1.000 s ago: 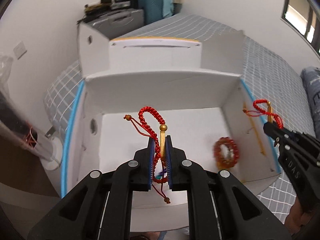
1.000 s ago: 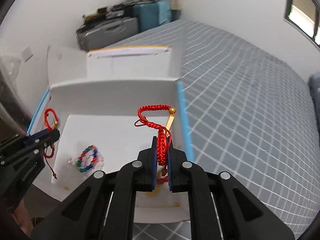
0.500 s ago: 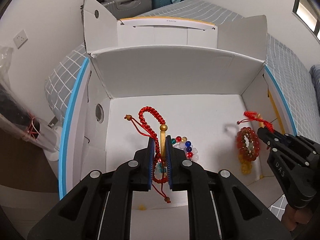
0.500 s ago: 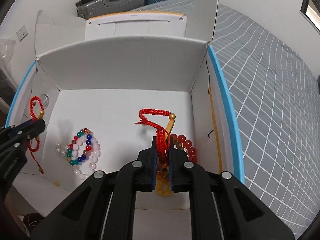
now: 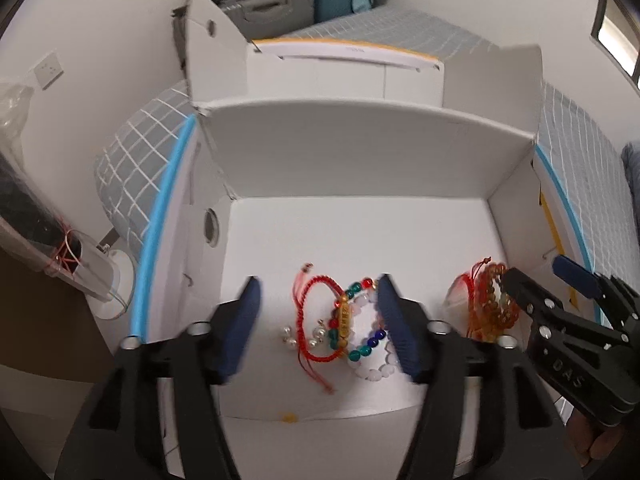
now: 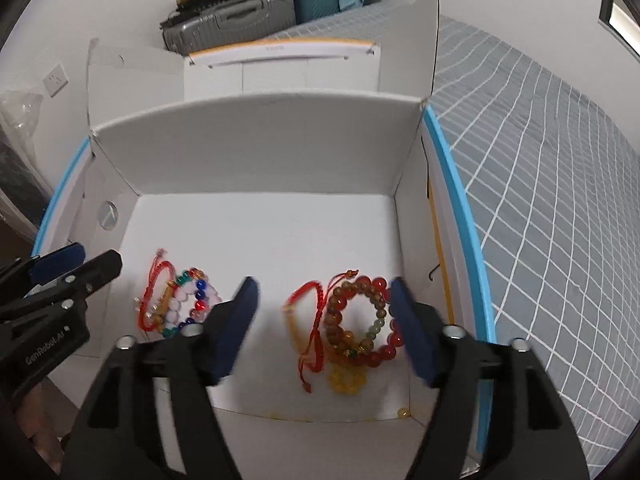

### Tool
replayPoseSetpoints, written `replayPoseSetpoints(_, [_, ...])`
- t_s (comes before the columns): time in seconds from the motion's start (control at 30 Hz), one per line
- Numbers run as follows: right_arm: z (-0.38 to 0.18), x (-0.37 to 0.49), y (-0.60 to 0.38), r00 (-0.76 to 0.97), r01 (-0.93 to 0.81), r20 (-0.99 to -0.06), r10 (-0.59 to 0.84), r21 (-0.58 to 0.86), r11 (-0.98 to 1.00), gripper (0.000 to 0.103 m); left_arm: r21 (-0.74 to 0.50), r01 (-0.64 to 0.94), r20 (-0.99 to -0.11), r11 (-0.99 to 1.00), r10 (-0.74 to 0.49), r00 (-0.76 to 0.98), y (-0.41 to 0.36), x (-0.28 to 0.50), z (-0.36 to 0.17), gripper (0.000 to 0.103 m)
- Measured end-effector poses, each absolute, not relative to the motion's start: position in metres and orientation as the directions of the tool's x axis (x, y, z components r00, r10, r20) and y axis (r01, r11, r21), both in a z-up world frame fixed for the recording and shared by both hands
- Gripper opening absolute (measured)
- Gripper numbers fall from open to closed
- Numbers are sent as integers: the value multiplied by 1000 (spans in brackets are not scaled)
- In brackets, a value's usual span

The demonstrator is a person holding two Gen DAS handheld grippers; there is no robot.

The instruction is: Organize jewelry

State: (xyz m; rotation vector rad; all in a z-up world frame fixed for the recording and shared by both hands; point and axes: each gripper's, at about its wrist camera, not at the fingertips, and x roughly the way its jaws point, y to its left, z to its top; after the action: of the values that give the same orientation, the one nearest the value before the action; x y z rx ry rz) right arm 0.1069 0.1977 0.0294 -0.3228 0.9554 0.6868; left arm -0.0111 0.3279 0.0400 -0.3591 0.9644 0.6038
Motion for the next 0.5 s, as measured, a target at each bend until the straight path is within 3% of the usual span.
replayPoseSetpoints(0.13, [43,100,193,446,-646,-785,430,51,762,95,-3,-639,-819,769,364,443,327,-21,50,80])
replayPoseSetpoints(0.3, [53,94,186,506,-617,-745,435,41,786,95,17,-652,-784,758,415,461,321,-33,65,94])
replayPoseSetpoints(0.5, [59,79,170,571,-602,-716,402,-31,798,96,-6,-648,-772,762,408,487,314,-47,73,97])
